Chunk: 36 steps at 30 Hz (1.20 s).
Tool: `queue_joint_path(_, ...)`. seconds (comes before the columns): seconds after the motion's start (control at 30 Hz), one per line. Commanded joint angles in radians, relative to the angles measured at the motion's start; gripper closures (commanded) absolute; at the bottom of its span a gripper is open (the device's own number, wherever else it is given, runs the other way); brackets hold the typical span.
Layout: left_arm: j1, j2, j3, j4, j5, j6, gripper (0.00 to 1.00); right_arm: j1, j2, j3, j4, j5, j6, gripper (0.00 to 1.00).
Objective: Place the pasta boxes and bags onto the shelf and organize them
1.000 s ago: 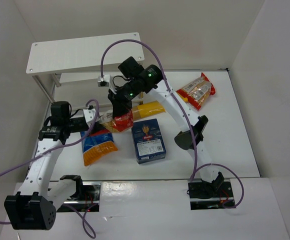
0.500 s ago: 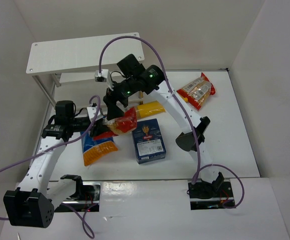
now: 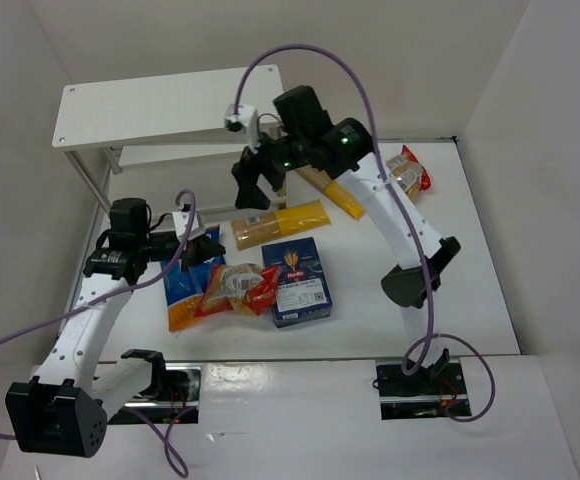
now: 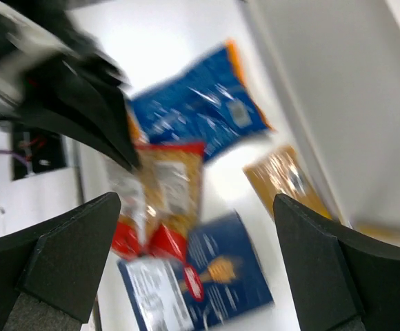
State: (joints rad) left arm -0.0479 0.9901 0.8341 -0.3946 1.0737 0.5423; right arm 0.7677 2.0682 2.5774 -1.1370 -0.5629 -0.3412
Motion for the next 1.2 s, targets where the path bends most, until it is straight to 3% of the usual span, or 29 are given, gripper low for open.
queue_joint_path(0.0, -0.003, -0.016, 0.036, -0.057, -0.033, 0.048, 0.82, -0.124, -0.138, -0.133, 0.068, 0.096, 0.024, 0.00)
queue_joint_path(0.03, -0.003, -0.016, 0.036, -0.097, -0.061, 0.152, 0.24, -0.152, -0.167, -0.184, 0.106, 0.113, 0.033, 0.00)
queue_joint_path(0.1, -0.023, -0.039, 0.045, -0.172, -0.128, 0.215, 0.00, -0.211, -0.267, -0.350, 0.141, 0.141, 0.033, 0.00)
queue_joint_path(0.3, -0.095, -0.039, 0.121, -0.432, -0.225, 0.456, 0.00, -0.416, -0.449, -0.689, 0.141, 0.184, 0.033, 0.00)
queue_joint_path(0.47, -0.174, -0.028, 0.131, -0.481, -0.262, 0.513, 0.00, -0.498, -0.615, -0.975, 0.189, 0.164, 0.021, 0.00)
queue_joint_path(0.63, -0.279, 0.025, 0.051, -0.400, -0.317, 0.461, 0.00, -0.531, -0.772, -1.112, 0.224, 0.173, 0.011, 0.00)
queue_joint_path(0.77, -0.331, 0.068, -0.032, -0.236, -0.388, 0.383, 0.00, -0.588, -0.792, -1.131, 0.214, 0.152, 0.002, 0.00)
queue_joint_path(1.17, -0.351, 0.108, -0.104, 0.002, -0.511, 0.254, 0.00, -0.642, -0.839, -1.171, 0.223, 0.109, -0.007, 0.00)
